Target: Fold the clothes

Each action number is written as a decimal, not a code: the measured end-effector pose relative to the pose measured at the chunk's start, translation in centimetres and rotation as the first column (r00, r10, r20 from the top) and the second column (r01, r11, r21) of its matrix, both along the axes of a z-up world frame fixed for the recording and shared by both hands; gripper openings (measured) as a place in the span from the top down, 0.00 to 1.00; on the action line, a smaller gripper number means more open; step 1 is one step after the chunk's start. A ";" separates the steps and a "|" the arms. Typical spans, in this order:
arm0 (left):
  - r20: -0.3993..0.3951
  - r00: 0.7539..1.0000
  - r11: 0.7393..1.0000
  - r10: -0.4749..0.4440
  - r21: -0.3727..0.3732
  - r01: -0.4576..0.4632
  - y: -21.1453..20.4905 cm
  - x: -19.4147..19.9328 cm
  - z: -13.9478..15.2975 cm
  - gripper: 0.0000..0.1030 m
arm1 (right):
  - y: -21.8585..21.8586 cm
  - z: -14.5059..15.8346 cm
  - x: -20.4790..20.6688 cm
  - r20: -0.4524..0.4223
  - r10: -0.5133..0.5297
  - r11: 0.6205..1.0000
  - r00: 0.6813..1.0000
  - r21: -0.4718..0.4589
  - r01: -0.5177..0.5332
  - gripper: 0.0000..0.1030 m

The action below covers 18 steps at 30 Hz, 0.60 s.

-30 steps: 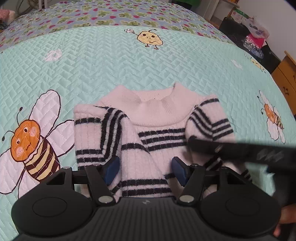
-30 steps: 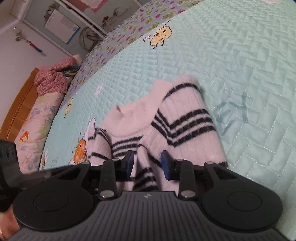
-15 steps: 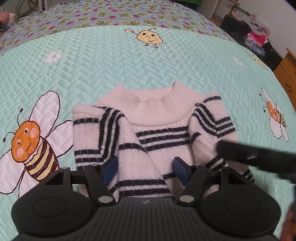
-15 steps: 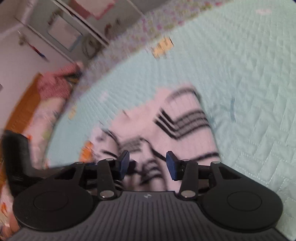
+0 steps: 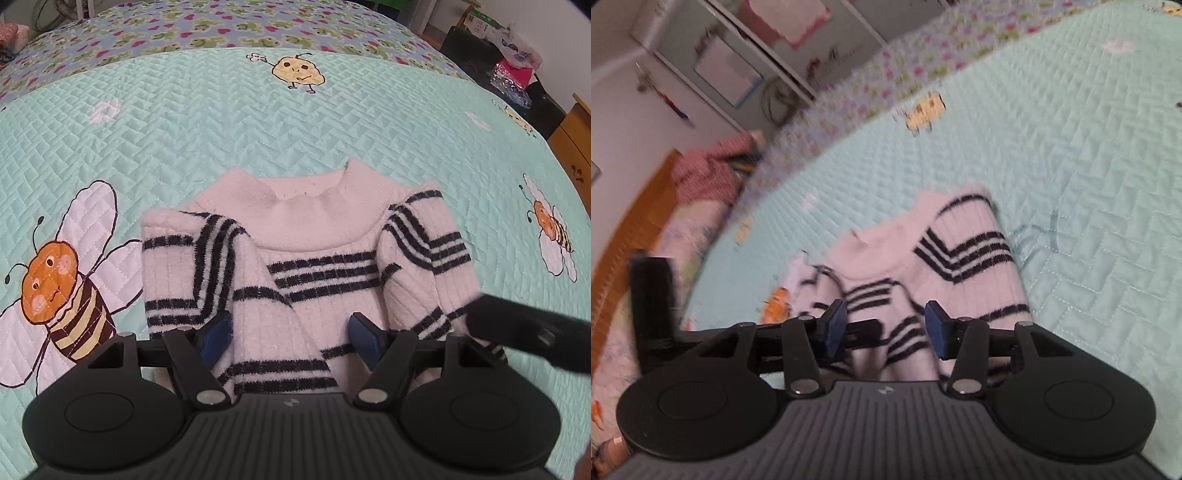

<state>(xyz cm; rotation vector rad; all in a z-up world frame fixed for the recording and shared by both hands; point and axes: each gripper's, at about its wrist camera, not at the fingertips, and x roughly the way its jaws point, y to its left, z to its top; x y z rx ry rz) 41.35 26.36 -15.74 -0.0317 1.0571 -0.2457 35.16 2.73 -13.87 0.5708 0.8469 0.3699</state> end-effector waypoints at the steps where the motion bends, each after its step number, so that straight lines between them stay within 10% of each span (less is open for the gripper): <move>1: 0.000 1.000 1.000 -0.001 0.001 0.001 0.0 0.0 0.0 0.29 | 0.1 -0.2 0.1 -0.012 -0.010 1.000 1.000 -0.027 0.010 0.48; 5: 0.001 1.000 1.000 -0.003 0.004 0.003 -0.1 0.0 0.0 0.29 | 1.0 -3.8 1.9 -0.075 0.043 0.993 0.996 -0.104 -0.051 0.46; 18: -0.009 1.000 1.000 0.004 0.004 -0.004 -0.1 0.1 0.4 0.28 | 0.4 -2.3 -2.4 -0.095 0.016 1.000 0.995 -0.013 -0.017 0.43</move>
